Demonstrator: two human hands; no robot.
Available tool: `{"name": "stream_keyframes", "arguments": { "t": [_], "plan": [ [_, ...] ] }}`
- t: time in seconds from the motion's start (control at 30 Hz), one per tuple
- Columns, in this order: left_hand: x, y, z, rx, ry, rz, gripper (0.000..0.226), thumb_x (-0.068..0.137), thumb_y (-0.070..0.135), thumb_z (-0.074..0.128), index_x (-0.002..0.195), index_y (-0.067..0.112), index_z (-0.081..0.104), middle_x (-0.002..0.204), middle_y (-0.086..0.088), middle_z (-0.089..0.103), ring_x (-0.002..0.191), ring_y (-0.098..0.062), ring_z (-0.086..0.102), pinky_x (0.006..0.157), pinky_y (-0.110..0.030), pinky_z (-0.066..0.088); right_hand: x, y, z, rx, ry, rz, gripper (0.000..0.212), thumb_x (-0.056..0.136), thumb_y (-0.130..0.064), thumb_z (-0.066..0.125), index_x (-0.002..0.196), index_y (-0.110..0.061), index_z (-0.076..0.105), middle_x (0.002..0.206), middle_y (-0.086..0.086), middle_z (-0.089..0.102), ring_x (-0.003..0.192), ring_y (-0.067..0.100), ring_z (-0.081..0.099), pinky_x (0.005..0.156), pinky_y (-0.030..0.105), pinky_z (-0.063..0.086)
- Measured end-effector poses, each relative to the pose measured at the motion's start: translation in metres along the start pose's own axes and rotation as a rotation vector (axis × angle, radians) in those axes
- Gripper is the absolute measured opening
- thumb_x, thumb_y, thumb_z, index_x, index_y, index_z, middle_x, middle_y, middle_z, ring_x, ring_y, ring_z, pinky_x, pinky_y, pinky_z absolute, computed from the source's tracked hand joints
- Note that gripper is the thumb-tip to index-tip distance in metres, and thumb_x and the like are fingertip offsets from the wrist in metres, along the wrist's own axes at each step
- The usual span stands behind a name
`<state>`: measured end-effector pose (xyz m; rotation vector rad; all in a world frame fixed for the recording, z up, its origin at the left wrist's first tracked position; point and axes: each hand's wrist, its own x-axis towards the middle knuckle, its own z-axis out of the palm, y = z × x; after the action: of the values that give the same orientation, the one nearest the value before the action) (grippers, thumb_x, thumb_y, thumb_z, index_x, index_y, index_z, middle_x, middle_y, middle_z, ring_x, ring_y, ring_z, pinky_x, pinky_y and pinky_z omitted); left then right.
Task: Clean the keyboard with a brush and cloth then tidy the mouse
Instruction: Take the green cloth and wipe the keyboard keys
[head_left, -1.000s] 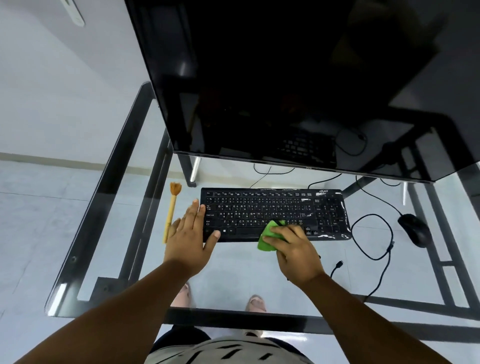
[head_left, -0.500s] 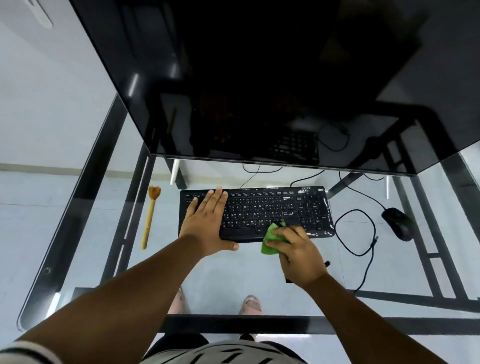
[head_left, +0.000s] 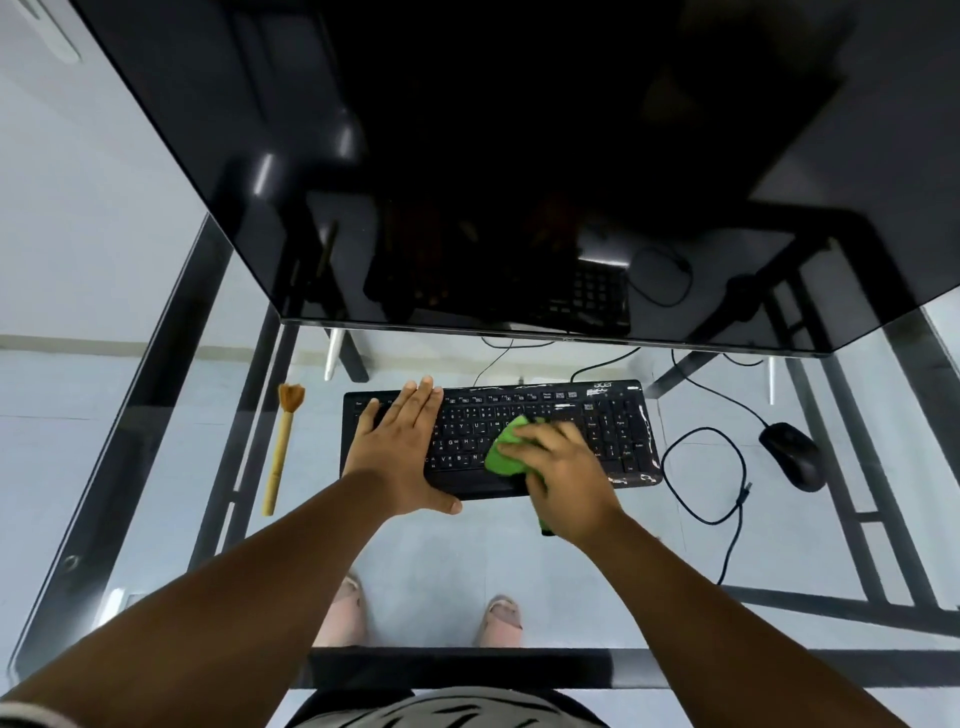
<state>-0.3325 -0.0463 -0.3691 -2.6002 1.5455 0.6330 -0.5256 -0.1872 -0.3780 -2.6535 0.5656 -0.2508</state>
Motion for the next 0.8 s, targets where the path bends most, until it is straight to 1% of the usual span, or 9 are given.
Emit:
{"name": "stream_keyframes", "arguments": {
  "t": [0.07, 0.23, 0.3, 0.4, 0.47, 0.53, 0.67, 0.73, 0.8],
  "plan": [
    [-0.002, -0.001, 0.001, -0.017, 0.002, -0.008, 0.141, 0.053, 0.086, 0.06, 0.152, 0.023, -0.018, 0.159, 0.006, -0.026, 0.146, -0.01, -0.021, 0.12, -0.047, -0.006, -0.008, 0.005, -0.003, 0.01, -0.018, -0.04, 0.049, 0.072, 0.003, 0.057, 0.11, -0.024, 0.072, 0.119, -0.005, 0.063, 0.103, 0.024, 0.05, 0.09, 0.028, 0.048],
    [-0.006, -0.005, 0.002, -0.042, 0.016, -0.025, 0.141, 0.052, 0.087, 0.059, 0.152, 0.023, -0.018, 0.159, 0.007, -0.024, 0.146, -0.01, -0.021, 0.12, -0.047, -0.005, -0.009, 0.009, -0.003, 0.013, 0.17, 0.192, 0.05, 0.07, 0.011, 0.06, 0.109, -0.018, 0.073, 0.116, 0.0, 0.064, 0.099, 0.027, 0.05, 0.087, 0.035, 0.052],
    [-0.007, -0.005, 0.002, -0.049, 0.016, -0.022, 0.141, 0.052, 0.087, 0.059, 0.152, 0.023, -0.017, 0.159, 0.007, -0.024, 0.146, -0.01, -0.021, 0.12, -0.047, -0.005, 0.0, -0.006, 0.003, 0.007, 0.131, 0.165, 0.052, 0.072, 0.009, 0.06, 0.114, -0.019, 0.071, 0.12, 0.001, 0.063, 0.103, 0.028, 0.05, 0.09, 0.036, 0.051],
    [-0.008, -0.008, 0.002, -0.046, 0.019, -0.024, 0.142, 0.052, 0.086, 0.061, 0.152, 0.023, -0.017, 0.159, 0.007, -0.023, 0.146, -0.01, -0.02, 0.12, -0.047, -0.003, 0.0, -0.02, 0.01, 0.012, -0.036, -0.012, 0.051, 0.075, 0.005, 0.058, 0.116, -0.024, 0.069, 0.124, -0.004, 0.061, 0.108, 0.026, 0.049, 0.089, 0.036, 0.052],
    [-0.009, -0.013, 0.002, -0.051, 0.021, -0.033, 0.142, 0.051, 0.086, 0.061, 0.152, 0.022, -0.016, 0.16, 0.006, -0.021, 0.146, -0.01, -0.019, 0.12, -0.046, -0.004, -0.007, -0.014, 0.007, 0.02, -0.076, -0.089, 0.049, 0.074, 0.004, 0.058, 0.112, -0.026, 0.071, 0.122, -0.007, 0.062, 0.108, 0.024, 0.049, 0.087, 0.033, 0.052],
    [-0.011, -0.018, 0.002, -0.057, 0.025, -0.044, 0.142, 0.052, 0.086, 0.061, 0.152, 0.022, -0.015, 0.16, 0.006, -0.021, 0.147, -0.011, -0.019, 0.12, -0.045, -0.006, -0.013, -0.004, 0.003, 0.03, -0.01, -0.072, 0.048, 0.072, 0.006, 0.059, 0.107, -0.024, 0.073, 0.118, -0.006, 0.065, 0.104, 0.022, 0.05, 0.088, 0.031, 0.052],
    [-0.014, -0.021, 0.003, -0.06, 0.033, -0.05, 0.141, 0.052, 0.086, 0.06, 0.152, 0.022, -0.016, 0.16, 0.007, -0.021, 0.146, -0.011, -0.019, 0.12, -0.044, -0.006, -0.001, -0.005, 0.006, 0.012, 0.146, 0.164, 0.05, 0.071, 0.009, 0.061, 0.112, -0.019, 0.072, 0.119, 0.0, 0.065, 0.102, 0.024, 0.05, 0.088, 0.036, 0.053],
    [-0.013, -0.02, 0.003, -0.054, 0.033, -0.052, 0.141, 0.053, 0.086, 0.06, 0.152, 0.021, -0.015, 0.16, 0.006, -0.02, 0.147, -0.011, -0.019, 0.12, -0.044, -0.005, 0.008, -0.02, 0.012, 0.014, 0.117, 0.152, 0.052, 0.073, 0.008, 0.06, 0.116, -0.019, 0.07, 0.123, 0.0, 0.063, 0.105, 0.027, 0.051, 0.09, 0.037, 0.052],
    [-0.013, -0.018, 0.002, -0.04, 0.027, -0.055, 0.14, 0.054, 0.085, 0.06, 0.152, 0.02, -0.015, 0.16, 0.005, -0.02, 0.147, -0.012, -0.018, 0.12, -0.044, -0.005, 0.01, -0.031, 0.017, 0.039, 0.016, 0.027, 0.053, 0.073, 0.007, 0.058, 0.115, -0.021, 0.071, 0.122, -0.002, 0.063, 0.108, 0.026, 0.05, 0.092, 0.033, 0.05]
  ]
}}
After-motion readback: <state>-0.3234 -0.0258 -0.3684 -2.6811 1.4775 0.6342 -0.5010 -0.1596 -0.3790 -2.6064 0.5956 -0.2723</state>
